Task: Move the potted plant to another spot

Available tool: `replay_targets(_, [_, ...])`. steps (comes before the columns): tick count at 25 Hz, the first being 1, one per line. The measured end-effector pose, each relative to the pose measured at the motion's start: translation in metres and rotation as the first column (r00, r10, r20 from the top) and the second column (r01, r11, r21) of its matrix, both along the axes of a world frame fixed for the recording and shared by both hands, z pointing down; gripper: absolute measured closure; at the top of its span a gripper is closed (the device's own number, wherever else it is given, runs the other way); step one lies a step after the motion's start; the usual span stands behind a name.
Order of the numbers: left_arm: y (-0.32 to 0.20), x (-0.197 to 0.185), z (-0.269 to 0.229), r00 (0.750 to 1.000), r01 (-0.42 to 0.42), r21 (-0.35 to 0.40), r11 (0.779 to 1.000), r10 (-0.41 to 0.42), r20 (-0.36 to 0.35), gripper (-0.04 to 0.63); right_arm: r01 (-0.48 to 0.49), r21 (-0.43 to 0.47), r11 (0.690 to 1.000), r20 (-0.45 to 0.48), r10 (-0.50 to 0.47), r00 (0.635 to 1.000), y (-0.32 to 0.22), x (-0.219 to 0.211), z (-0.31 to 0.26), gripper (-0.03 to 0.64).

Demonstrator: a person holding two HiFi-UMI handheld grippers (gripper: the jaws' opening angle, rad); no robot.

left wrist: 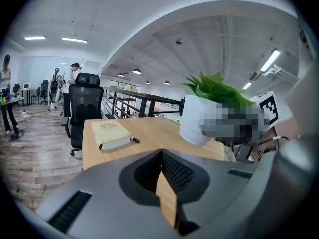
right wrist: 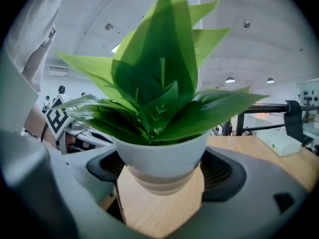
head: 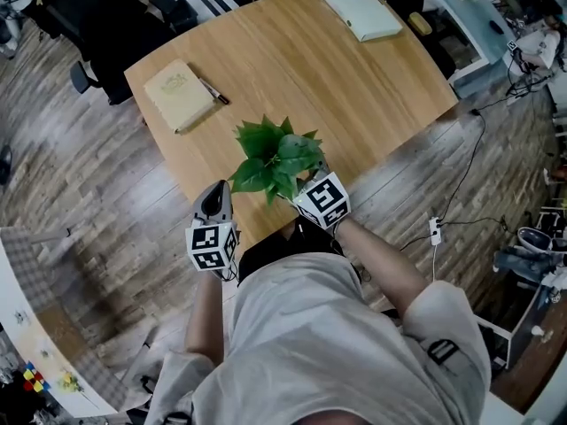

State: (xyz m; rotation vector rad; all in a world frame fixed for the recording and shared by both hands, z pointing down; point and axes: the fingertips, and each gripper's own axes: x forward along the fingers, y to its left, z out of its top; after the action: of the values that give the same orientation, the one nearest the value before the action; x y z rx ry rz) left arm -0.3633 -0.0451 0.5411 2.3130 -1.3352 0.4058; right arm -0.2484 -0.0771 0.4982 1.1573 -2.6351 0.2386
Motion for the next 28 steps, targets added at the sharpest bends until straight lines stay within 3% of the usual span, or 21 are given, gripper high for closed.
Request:
replay_targets(5, [-0.005, 0.009, -0.005, 1.0, -0.009, 0.013, 1.0, 0.009, -0.001, 0.583, -0.01, 0.008, 1.0, 0.011, 0.01, 1.0, 0.001, 0.008, -0.004, 0.143])
replay_targets(16, [-0.024, 0.073, -0.018, 1.0, -0.006, 0.027, 1.0, 0.006, -0.004, 0.583, -0.001, 0.055, 0.998, 0.042, -0.002, 0.999, -0.015, 0.067, -0.033, 0.143])
replay_targets(28, [-0.041, 0.168, -0.019, 0.998, -0.055, 0.008, 0.998, 0.055, 0.029, 0.583, -0.05, 0.066, 0.997, 0.067, 0.045, 0.997, -0.029, 0.168, -0.044, 0.143])
